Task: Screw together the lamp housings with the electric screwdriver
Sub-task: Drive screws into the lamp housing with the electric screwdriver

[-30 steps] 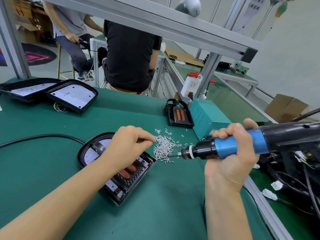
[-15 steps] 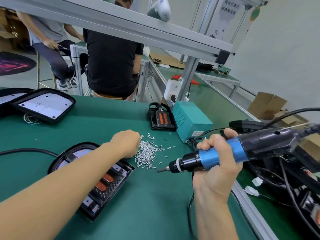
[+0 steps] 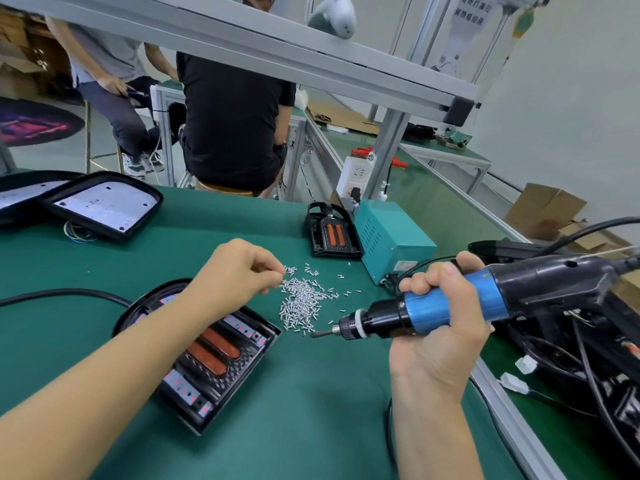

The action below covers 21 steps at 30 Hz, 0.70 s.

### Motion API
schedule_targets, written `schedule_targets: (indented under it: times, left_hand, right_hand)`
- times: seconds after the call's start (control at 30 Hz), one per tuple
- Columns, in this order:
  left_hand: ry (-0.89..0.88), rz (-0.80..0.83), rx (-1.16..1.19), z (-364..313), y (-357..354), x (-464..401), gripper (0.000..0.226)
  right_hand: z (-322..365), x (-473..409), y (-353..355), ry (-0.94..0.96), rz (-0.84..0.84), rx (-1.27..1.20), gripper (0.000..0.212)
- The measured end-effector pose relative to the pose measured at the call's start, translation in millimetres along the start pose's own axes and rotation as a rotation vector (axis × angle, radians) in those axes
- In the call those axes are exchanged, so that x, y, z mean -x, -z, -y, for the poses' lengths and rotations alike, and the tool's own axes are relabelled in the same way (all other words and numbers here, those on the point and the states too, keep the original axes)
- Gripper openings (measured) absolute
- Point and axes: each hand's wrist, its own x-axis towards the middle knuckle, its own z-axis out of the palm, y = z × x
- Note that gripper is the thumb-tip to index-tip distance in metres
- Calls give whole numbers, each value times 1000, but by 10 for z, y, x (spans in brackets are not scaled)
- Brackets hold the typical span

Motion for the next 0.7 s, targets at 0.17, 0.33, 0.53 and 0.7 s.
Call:
schedule_targets:
  times: [0.17, 0.33, 0.53, 0.7]
  left_hand:
    - [148, 16, 651, 15, 150, 533, 14]
    - [226, 15, 913, 111, 190, 930, 10]
    - [183, 14, 879, 189, 227, 1162, 15]
    - [136, 18, 815, 190, 250, 1248, 19]
  right_hand:
    - [26, 263, -236, 133, 83, -270, 19]
    - [11, 358, -393, 97, 200, -354, 15]
    - [-49, 531, -585, 98, 305, -351, 14]
    - [-93, 629, -657, 93, 344, -353, 15]
